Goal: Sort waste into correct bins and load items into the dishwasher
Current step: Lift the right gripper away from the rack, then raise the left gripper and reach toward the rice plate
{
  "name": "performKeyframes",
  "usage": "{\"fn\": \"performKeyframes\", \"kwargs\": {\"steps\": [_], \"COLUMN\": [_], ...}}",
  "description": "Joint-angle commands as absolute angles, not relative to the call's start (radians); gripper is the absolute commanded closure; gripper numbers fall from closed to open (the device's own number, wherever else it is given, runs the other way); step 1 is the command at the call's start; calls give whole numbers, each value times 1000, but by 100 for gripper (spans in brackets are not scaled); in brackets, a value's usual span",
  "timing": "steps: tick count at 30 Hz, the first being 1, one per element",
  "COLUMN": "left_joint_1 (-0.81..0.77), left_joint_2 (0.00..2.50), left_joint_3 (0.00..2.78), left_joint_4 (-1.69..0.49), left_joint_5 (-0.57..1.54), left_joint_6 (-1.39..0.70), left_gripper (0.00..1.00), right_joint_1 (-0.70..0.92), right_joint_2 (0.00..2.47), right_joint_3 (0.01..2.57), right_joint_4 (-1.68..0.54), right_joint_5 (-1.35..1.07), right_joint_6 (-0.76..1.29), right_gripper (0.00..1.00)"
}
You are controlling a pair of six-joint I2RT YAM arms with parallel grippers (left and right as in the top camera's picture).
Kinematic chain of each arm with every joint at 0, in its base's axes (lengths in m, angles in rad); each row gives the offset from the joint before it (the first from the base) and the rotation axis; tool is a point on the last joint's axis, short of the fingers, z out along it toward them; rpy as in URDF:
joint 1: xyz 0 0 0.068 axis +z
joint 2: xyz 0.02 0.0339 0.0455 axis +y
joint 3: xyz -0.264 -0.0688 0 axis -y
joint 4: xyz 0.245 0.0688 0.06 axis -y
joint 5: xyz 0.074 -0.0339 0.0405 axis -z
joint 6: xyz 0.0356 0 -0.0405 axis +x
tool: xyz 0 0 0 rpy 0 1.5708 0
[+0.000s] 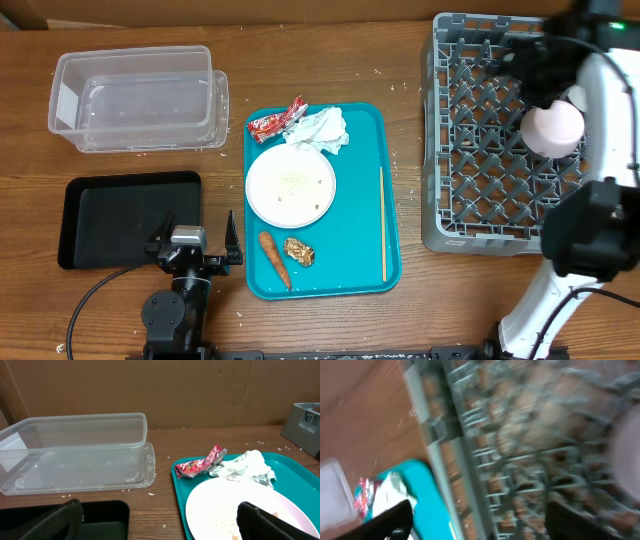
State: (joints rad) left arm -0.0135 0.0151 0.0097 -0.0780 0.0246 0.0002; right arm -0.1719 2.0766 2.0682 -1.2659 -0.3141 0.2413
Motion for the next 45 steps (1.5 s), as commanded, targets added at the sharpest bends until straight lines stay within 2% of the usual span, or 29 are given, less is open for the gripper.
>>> {"fn": "performKeyframes", "kwargs": {"steps": [1,5,9,13,18,22,28,42,45], "left_joint_1": [-10,-10,-10,-10,-10,-10,-10,-10,-10], "left_joint_2": [4,4,4,4,4,4,4,4,4], "left_joint_3": [5,5,5,5,5,5,5,5,5], "left_joint_4": [-78,-78,-78,-78,-78,-78,-78,-75,-62], "left_joint_5": [18,18,18,18,18,18,18,34,163], "left_joint_6": [12,12,12,12,12,12,12,9,-150], "left_gripper": [0,0,0,0,0,0,0,0,0], "right_joint_1": [-24,79,136,123,17,-122,-239,-288,-288], "right_joint_2": [2040,2040,2040,2041,2041,2041,2041,2041,2041], "right_joint_3": [2096,2096,2096,2096,2096,2096,2096,2096,2096], "right_joint_4": [-1246,-1198,-1139,-1122,-1105,-1126,-1127,-1127,-1127], "right_joint_5": [-315,-290,-44,75,131,29,-179,-181,-181], "right_joint_6": [240,235,237,241,241,241,241,240,240], "right_gripper": [0,0,0,0,0,0,0,0,0]}}
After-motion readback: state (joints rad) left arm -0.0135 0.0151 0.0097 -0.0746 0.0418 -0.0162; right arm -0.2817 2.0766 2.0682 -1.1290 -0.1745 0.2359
